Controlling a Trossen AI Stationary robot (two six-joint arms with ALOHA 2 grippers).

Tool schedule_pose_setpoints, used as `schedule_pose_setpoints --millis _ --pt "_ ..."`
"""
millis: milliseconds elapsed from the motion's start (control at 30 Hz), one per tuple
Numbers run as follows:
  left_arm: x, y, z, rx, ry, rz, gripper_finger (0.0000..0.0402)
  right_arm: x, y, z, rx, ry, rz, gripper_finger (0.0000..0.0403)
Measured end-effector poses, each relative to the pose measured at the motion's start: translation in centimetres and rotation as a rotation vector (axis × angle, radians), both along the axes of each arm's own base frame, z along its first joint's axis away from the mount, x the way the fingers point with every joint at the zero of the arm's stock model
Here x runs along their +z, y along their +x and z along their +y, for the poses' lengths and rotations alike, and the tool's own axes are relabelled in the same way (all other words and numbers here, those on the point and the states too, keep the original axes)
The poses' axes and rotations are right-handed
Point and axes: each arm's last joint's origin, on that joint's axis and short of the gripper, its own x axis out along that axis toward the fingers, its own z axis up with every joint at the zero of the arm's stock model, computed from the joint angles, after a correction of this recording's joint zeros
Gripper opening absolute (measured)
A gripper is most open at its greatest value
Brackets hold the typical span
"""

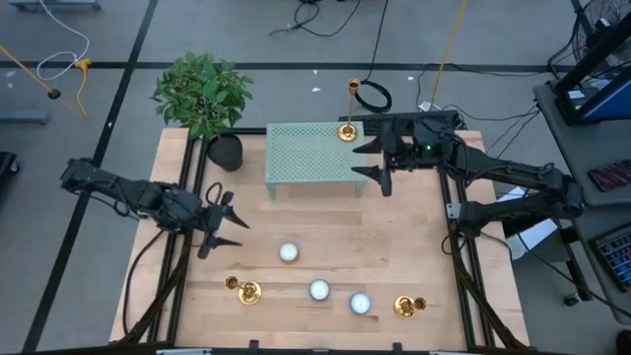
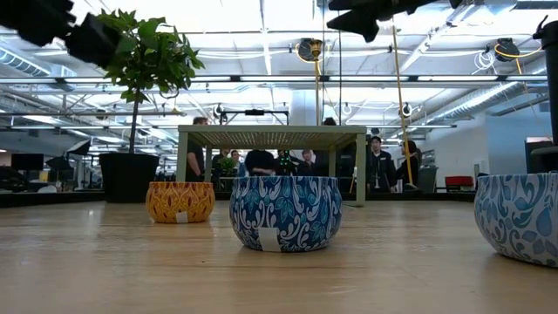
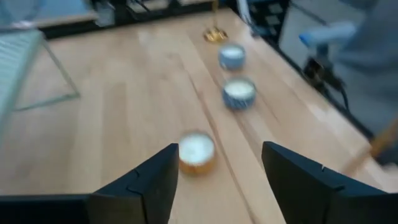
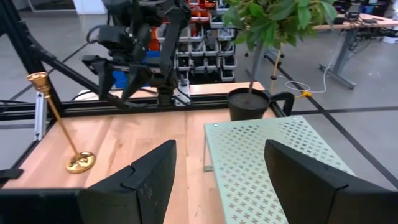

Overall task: Pick & Place candle stick holders
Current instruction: Put the left gold candle holder on the shelf

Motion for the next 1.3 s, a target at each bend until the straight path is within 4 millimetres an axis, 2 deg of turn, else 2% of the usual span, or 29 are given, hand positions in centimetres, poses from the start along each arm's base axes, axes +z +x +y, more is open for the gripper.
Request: schedule_pose_setpoints --millis 100,333,700,867,1200,1300 --pt "-0.6 -0.4 -0.2 -0.024 0.015 0.065 0.0241 0.0 0.1 0.2 0.01 0.0 0.0 0.024" --pt "-1.5 -0.9 -1.5 -0.172 -0.082 0.172 0.0241 0.0 0.2 0.8 0.032 -0.001 0.0 0.024" --pt "-3.6 0.7 -5.0 -0.343 -0.113 0.074 0.0241 0.0 0.3 1.0 0.044 -0.011 0.001 0.024" --pt "-3.4 1.5 -6.5 -0.394 -0.143 0.002 0.0241 0.0 0.3 1.0 0.042 -0.004 0.001 0.024" --pt "-4.3 2.7 -7.6 -0.286 -0.087 -0.03 0.024 0.0 0.3 1.0 0.042 -0.004 0.001 0.024" --pt "-4.6 2.9 -7.9 -0.306 -0.09 -0.023 0.0221 0.0 0.3 1.0 0.042 -0.004 0.001 0.024"
